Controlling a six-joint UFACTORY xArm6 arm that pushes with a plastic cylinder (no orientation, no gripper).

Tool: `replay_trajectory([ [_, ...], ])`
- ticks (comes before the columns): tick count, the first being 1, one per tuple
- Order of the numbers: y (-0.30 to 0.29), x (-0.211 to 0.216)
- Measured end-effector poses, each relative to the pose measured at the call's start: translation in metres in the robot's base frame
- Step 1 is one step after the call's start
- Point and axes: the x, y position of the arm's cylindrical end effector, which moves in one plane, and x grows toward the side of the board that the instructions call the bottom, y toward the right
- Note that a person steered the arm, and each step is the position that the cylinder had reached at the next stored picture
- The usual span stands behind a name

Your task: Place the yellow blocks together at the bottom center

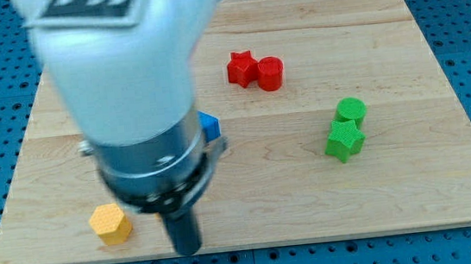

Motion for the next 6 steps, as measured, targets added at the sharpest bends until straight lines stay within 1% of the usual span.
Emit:
replay_trajectory([
  [1, -0.038, 0.000],
  [3, -0.133, -0.002],
  [4, -0.082, -0.036],
  [5, -0.029, -0.056],
  [6, -0.083, -0.050],
])
